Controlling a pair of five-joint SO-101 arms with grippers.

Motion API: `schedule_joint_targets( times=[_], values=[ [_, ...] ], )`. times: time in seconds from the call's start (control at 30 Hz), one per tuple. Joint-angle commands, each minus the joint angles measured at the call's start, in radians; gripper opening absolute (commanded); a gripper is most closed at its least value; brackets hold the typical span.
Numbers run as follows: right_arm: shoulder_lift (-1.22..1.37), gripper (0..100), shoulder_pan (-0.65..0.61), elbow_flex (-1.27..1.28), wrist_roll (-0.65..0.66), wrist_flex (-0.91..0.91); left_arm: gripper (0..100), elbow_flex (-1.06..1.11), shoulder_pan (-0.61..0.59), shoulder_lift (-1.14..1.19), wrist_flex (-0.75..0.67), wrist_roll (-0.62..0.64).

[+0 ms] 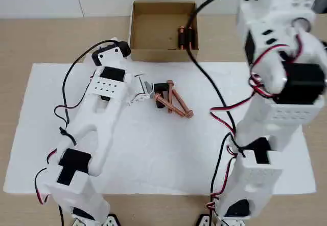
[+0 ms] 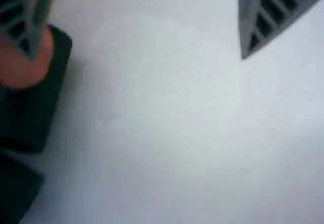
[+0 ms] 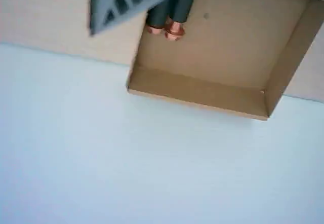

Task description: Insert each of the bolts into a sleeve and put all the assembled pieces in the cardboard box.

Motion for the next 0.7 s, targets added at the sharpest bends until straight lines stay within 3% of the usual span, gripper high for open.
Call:
schedule_joint_targets(
  times=[0.0, 0.27, 0.47, 0.67],
  values=[
    [-0.099, 20.9, 0.015, 0.138, 0.002, 0.010, 24, -0.041, 0.028, -0.055, 0.035, 0.008],
    [-0.552, 20.8, 0.015, 0.847, 0.000, -0.001, 24, -0.041, 0.034, -0.147, 0.083, 0.021],
    [-0.877, 20.9, 0.021, 1.346, -0.003, -0.039, 24, -0.045, 0.126, -0.190, 0.075, 0.212],
    [-1.113, 20.9, 0.021, 1.689, -0.003, -0.163, 24, -0.042, 0.219, -0.140, -0.072, 0.362]
  ],
)
